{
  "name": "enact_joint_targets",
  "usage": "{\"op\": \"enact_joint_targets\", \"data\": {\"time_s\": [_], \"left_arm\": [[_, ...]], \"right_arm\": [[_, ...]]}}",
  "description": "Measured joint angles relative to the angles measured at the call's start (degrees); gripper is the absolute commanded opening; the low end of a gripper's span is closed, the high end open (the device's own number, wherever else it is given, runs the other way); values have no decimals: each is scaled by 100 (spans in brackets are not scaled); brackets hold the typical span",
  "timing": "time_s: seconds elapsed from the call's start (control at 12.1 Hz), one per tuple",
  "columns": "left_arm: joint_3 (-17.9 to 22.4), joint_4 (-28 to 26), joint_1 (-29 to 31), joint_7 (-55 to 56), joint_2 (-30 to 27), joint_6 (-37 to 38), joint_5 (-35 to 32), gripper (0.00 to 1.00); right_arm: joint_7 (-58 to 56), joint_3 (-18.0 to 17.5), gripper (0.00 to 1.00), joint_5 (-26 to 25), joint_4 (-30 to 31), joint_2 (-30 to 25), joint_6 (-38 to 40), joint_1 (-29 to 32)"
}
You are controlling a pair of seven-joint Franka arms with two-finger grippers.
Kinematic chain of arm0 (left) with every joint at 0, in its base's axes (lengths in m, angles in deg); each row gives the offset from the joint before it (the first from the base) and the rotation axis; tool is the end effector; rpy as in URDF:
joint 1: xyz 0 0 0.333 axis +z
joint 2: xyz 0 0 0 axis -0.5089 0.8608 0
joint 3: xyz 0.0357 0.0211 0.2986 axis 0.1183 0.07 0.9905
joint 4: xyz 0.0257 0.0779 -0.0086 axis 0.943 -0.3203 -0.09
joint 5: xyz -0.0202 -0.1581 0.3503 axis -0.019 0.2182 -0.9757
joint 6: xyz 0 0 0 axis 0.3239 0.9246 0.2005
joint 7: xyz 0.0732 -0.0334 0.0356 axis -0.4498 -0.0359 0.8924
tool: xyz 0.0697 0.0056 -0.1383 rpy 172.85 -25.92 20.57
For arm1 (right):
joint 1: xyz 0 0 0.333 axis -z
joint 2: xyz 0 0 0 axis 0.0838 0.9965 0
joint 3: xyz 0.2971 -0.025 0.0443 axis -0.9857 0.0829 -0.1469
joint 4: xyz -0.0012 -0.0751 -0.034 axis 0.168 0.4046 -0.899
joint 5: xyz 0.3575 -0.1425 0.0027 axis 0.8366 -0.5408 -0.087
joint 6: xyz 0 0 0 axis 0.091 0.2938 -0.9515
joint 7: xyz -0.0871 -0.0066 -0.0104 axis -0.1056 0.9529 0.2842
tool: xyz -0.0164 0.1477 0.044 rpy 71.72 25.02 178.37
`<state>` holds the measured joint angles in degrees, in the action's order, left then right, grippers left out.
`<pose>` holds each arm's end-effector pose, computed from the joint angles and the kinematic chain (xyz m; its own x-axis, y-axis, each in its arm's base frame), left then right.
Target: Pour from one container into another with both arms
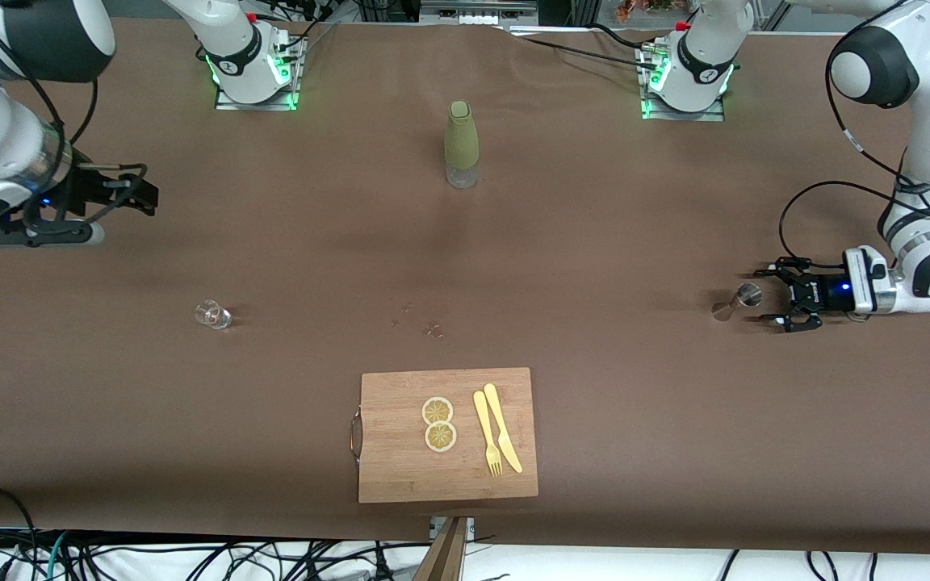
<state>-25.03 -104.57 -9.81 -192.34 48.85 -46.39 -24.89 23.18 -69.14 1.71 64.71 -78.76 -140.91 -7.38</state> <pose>0.5347 0.1911 0.0735 0.0294 -0.2573 0.9659 -0.9996 -0.0074 0.0284 0.5434 0.0422 0.4902 0.9889 0.0397 -0.1431 0.0573 -0.9910 0.1208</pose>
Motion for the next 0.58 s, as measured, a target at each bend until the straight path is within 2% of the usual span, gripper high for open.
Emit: {"op": "enact_joint_targets", "data": {"time_s": [0.33, 0.58], "left_arm": [[176, 323, -12, 762, -101, 36, -280, 100], [213, 495, -20, 1727, -390, 37, -701, 100]], "right_arm": [[29, 157, 100, 189, -91, -271, 126, 124], [-22, 302, 100, 266, -91, -458, 156, 267]]}}
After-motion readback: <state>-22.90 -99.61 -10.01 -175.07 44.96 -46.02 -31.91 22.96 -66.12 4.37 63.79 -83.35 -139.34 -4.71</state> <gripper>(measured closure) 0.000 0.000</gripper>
